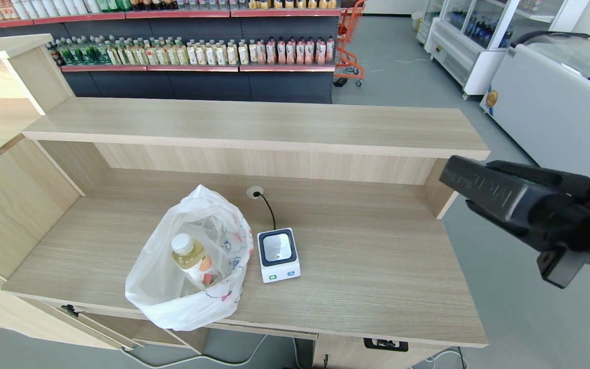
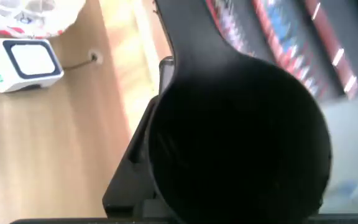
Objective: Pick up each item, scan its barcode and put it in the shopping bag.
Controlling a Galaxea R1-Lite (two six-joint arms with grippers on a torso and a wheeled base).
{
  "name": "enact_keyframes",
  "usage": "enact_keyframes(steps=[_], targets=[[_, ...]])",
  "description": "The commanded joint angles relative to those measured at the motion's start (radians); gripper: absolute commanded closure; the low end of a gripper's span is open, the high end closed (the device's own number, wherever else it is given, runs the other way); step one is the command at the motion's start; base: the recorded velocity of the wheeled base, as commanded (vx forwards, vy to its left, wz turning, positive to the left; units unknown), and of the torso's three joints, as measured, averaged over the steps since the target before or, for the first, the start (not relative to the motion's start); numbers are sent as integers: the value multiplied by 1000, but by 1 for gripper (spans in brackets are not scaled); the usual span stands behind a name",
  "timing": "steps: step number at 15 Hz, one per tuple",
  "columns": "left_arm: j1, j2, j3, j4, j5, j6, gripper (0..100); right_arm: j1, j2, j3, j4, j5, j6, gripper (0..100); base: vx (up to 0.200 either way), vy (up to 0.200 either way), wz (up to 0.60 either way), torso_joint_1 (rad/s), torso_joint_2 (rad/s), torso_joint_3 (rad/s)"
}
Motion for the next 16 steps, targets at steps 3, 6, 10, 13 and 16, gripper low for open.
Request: enact_keyframes(steps=[3,6,10,13,16], targets=[[0,0,0,0,0,0,0,-155,-34,6,280,-252,419,100,0,0,0,0,0,0],[0,0,0,0,0,-2,0,-139,-4,-125,401,-262,957,100,0,0,0,0,0,0],[0,0,0,0,0,0,0,-135,47,-267,572,-154,1468,100,0,0,0,0,0,0],[0,0,0,0,0,0,0,-119,91,-297,572,-131,1608,100,0,0,0,0,0,0],[0,0,0,0,0,0,0,-118,94,-279,570,-117,1632,100,0,0,0,0,0,0]])
